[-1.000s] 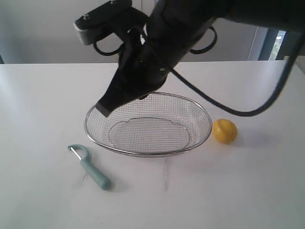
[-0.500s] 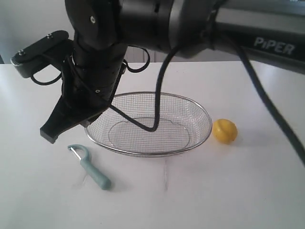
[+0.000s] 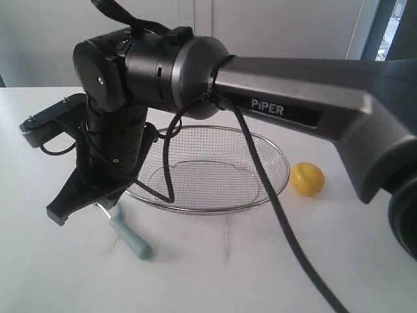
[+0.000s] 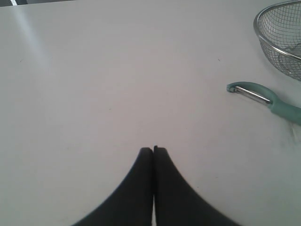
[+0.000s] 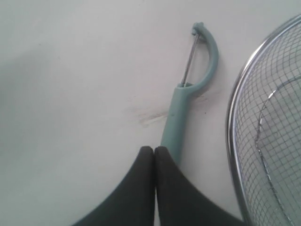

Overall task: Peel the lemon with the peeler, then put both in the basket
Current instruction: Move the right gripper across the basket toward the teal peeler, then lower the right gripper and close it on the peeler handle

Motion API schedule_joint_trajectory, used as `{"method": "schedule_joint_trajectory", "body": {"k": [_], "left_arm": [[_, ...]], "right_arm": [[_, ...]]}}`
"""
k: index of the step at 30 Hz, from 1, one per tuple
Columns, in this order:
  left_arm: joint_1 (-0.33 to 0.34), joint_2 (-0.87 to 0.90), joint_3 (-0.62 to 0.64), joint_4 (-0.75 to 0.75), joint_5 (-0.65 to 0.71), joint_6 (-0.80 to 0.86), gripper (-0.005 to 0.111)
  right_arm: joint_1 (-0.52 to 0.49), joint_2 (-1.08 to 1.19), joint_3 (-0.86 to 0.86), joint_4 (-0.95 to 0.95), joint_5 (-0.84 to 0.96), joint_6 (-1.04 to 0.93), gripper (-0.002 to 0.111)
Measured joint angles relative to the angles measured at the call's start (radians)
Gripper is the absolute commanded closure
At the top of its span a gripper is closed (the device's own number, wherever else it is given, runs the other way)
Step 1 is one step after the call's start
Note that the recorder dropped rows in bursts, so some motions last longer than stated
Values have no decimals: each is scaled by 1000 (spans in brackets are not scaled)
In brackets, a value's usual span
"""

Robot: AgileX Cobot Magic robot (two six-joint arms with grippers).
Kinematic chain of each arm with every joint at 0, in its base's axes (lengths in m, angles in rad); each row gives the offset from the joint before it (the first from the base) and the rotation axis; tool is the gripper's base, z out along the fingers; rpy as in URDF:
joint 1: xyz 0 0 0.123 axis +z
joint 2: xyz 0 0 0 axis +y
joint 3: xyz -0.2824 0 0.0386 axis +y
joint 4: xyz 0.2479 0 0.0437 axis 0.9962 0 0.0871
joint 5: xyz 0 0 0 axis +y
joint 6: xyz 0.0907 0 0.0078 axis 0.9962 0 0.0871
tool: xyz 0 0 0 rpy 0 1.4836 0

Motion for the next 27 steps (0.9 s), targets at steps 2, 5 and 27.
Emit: {"method": "schedule_joint_trajectory", "body": {"k": [2, 5, 27], "left_arm": [[0, 0, 0, 0, 0, 0, 107], [0, 0, 0, 0, 0, 0, 107], [0, 0, 0, 0, 0, 0, 107]], "right_arm": [[0, 9, 0, 5, 0, 0, 108], [4, 13, 0, 5, 0, 0, 108], [85, 103, 0, -171, -24, 176, 86]]}}
